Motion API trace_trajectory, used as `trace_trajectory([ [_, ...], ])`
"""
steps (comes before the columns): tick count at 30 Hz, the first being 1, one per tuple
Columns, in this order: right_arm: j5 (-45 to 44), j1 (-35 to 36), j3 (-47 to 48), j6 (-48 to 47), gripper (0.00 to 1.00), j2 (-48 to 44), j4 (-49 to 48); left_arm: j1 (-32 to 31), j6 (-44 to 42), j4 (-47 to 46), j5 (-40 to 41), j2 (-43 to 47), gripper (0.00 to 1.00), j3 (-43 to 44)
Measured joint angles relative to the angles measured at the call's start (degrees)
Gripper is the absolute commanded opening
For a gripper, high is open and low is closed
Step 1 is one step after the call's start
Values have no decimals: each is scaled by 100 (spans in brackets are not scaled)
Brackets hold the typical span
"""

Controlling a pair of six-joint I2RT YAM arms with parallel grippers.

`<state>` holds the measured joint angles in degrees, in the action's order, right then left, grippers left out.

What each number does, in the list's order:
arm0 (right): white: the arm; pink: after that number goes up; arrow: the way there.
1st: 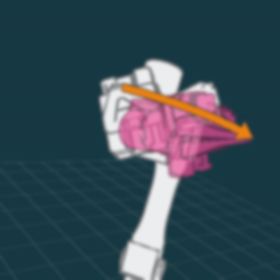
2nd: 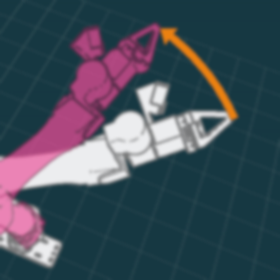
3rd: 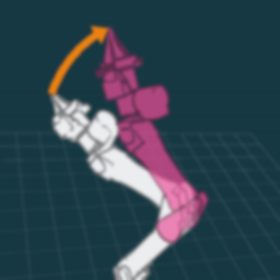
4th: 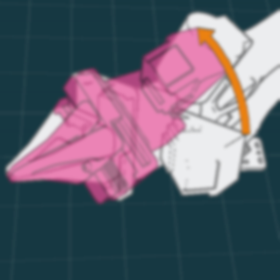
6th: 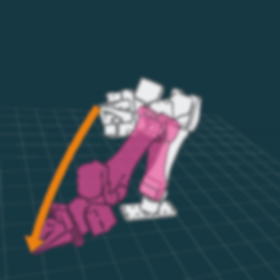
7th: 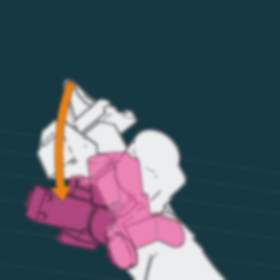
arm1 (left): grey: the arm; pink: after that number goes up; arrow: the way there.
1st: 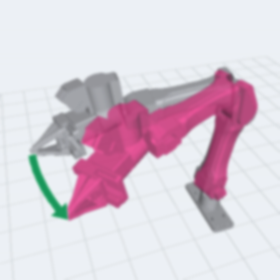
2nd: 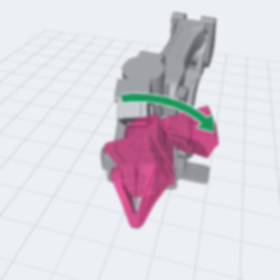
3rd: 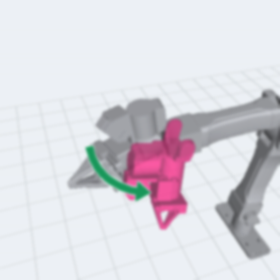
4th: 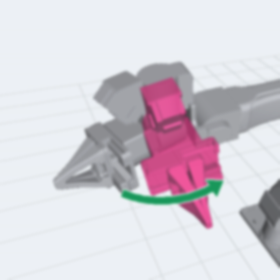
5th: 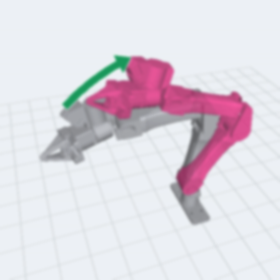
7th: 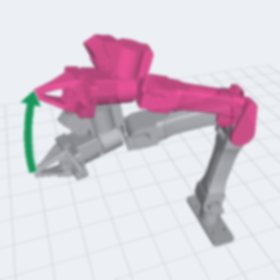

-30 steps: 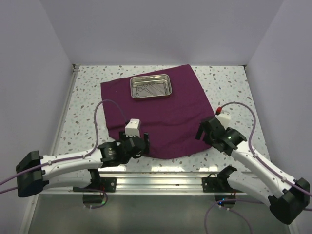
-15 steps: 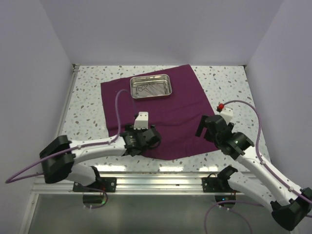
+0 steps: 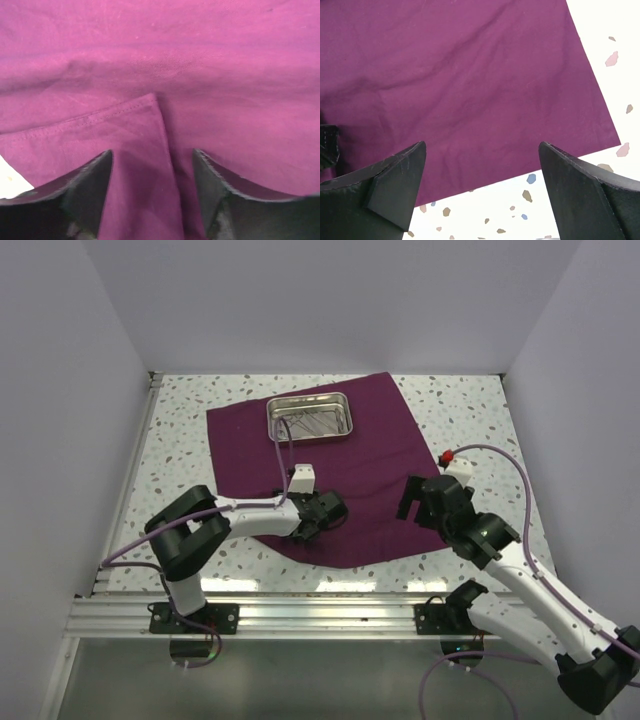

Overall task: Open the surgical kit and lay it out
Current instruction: Smooth out the surgical kit at the center of the board.

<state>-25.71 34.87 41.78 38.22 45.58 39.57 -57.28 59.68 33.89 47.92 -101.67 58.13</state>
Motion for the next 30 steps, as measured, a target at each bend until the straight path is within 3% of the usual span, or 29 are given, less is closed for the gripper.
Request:
trace_trajectory([
  [2, 4, 0, -4, -35, 98, 7, -39, 46, 48, 9, 13, -118, 60, 7],
  [6, 28, 0, -4, -85, 98, 28, -107, 57, 166, 7, 4, -203, 30, 66],
  [9, 46, 0, -7, -105, 98, 70, -144, 57, 302, 76, -22, -225, 12, 66],
  [16, 149, 0, -68, -133, 98, 118, -208, -293, 1139, 1163, 28, 195, 2, 7],
  [22, 291, 0, -79, -160, 98, 129, -330, -1357, 2771, 3069, 31, 960, 0, -4],
  [28, 452, 0, -83, -186, 98, 46, -380, -1969, 3807, 3720, -306, 1322, 2, -481],
  [30, 505, 0, -94, -188, 98, -85, -369, -2179, 4046, 3825, -424, 1379, 35, -599],
])
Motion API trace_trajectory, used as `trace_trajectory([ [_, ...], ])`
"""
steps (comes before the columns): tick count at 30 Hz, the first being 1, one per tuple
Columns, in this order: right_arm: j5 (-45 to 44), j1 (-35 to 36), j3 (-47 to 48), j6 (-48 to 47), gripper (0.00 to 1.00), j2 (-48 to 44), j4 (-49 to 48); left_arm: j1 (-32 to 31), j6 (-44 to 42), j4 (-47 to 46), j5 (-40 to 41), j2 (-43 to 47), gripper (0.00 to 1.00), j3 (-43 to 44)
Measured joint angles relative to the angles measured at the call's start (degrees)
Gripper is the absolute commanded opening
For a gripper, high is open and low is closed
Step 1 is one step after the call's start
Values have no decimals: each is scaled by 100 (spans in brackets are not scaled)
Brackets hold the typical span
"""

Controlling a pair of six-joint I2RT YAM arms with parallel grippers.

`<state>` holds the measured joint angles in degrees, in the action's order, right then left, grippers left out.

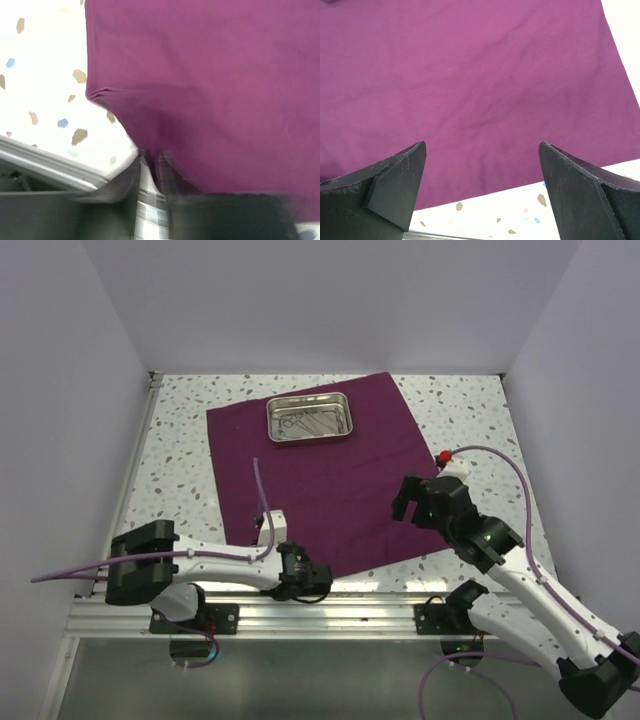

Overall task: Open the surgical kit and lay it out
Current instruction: Smooth out the surgical kit at the center of the board.

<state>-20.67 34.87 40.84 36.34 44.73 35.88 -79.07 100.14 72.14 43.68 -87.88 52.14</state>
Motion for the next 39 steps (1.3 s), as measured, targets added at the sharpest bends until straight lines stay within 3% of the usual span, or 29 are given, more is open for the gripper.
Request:
trace_trajectory([
  [1, 44, 0, -2, 0, 98, -85, 9, -133, 127, 48, -68, 28, 64, -37],
  [2, 72, 0, -4, 0, 98, -173, 9, -216, 243, 92, -138, 57, 99, -50],
  [9, 212, 0, -7, 7, 99, -697, -66, -1268, 682, 170, -52, 118, 100, 581],
  [12, 247, 0, -4, 20, 98, -529, -293, -1172, 654, 131, 299, 162, 99, 905],
  [16, 356, 0, 398, 24, 98, 527, -514, -562, 223, 70, 953, 623, 99, 1029],
  [20, 352, -37, 1349, -61, 98, 1888, -673, 651, -1174, -706, 1486, 1392, 99, 1123],
  [23, 592, -345, 2343, -195, 98, 2837, -824, 1930, -3226, -2723, 1276, 2142, 99, 675],
  [26, 975, -820, 3517, -437, 98, 3904, -997, 3346, -4798, -4395, 535, 2472, 99, 190],
  [32, 1574, -1698, 5381, -796, 98, 5934, -1110, 5506, -6262, -6297, -1049, 1233, 99, 306],
  [39, 2153, -2691, 6920, -922, 98, 8140, -850, 7156, -6594, -7595, -2610, -649, 96, 708],
])
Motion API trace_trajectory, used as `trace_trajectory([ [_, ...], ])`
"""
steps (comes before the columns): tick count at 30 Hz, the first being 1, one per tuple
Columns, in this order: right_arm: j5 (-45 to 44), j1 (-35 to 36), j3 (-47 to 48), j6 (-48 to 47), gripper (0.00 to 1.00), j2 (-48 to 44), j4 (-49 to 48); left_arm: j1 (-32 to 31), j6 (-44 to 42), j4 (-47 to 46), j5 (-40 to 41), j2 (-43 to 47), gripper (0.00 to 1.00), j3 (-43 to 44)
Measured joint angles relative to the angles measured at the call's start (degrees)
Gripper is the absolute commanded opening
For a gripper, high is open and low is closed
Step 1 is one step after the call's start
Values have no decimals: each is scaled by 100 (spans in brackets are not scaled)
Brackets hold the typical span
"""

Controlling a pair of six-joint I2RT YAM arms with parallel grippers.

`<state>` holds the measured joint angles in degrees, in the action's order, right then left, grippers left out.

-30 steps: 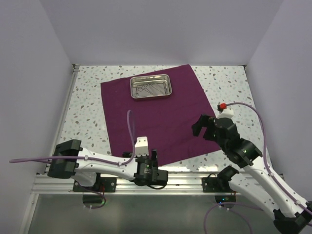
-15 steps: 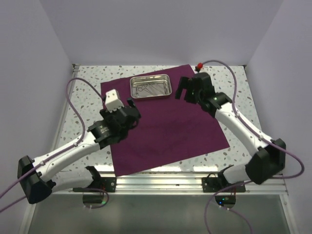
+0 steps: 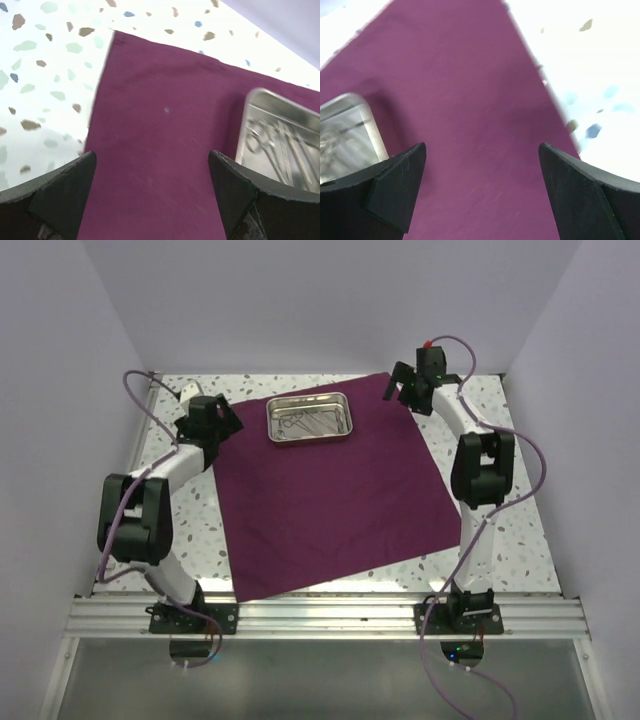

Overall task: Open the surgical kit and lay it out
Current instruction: Smooth out the surgical kit at the center of the board, then adjust the surgical kit at the center of the board.

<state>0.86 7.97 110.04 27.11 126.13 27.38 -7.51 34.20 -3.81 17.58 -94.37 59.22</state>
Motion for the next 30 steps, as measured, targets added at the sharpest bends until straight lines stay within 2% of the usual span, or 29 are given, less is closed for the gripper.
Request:
trace_trajectory([
  [4, 37, -273, 1296, -142, 98, 1049, 457, 625, 4, -282, -621, -990, 95, 404],
  [7, 37, -323, 2330, -225, 98, 1659, 634, 748, 4, -356, -863, -1591, 94, 831],
  [10, 42, -328, 2881, -267, 98, 1912, 647, 730, 4, -367, -1071, -2052, 92, 1268],
  [18, 192, -420, 3307, -254, 98, 2352, 551, 699, 70, -369, -1248, -2763, 83, 2002],
  [24, 299, -520, 3331, -210, 98, 2765, 518, 699, 116, -372, -1001, -2647, 85, 1821],
  [30, 483, -555, 3357, -44, 99, 2800, 431, 702, 85, -2, -319, -2214, 85, 1633],
])
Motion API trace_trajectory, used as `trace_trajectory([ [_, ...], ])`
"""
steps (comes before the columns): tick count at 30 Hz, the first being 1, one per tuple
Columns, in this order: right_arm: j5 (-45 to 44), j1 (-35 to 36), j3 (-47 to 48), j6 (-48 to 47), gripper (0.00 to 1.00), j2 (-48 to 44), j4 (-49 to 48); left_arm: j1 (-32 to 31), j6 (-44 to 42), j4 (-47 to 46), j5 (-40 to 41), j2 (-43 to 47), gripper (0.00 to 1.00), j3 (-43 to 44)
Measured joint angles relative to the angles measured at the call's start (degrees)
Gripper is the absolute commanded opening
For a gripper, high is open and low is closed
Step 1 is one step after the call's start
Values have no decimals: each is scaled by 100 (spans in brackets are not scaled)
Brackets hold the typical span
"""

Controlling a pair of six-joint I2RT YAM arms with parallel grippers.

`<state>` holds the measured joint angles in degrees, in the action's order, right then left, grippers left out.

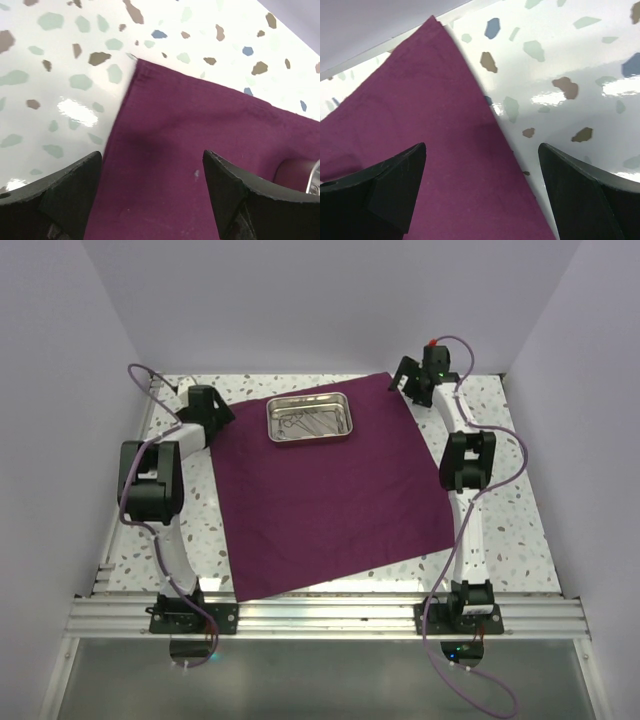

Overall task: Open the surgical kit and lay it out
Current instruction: Adjust the surgical kit at the center of the board.

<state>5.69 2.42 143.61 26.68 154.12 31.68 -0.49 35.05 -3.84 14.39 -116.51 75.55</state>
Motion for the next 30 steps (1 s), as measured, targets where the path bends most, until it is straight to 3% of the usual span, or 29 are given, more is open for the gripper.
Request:
trace_trajectory([
  [3, 190, 2, 0, 131, 97, 24, -111, 4, 2, 170, 177, 11, 83, 57],
  [6, 407, 2, -20, 249, 88, 39, -216, 4, 7, 444, 249, -44, 80, 146],
  [12, 682, 4, -142, 424, 60, 44, -378, 4, 31, 861, 251, -319, 68, 498],
  [13, 715, 7, -160, 448, 48, 48, -385, 4, 33, 890, 245, -363, 67, 538],
  [18, 756, 52, -216, 522, 24, 122, -435, -11, 33, 931, 236, -466, 63, 586],
  [19, 761, 59, -249, 540, 12, 122, -444, -20, 35, 927, 243, -476, 60, 590],
  [21, 756, 72, -295, 529, 1, 122, -474, -35, 46, 938, 278, -507, 51, 629],
  [23, 752, 79, -350, 549, 0, 122, -529, -52, 76, 970, 308, -584, 44, 726],
  [26, 732, 76, -501, 566, 0, 55, -645, -72, 133, 1147, 341, -767, 19, 1021],
  [27, 721, 63, -586, 573, 0, 17, -699, -79, 146, 1209, 341, -844, 4, 1150],
  [30, 619, 39, -977, 625, 0, -219, -798, -98, 133, 1342, 295, -1027, 0, 1458],
])
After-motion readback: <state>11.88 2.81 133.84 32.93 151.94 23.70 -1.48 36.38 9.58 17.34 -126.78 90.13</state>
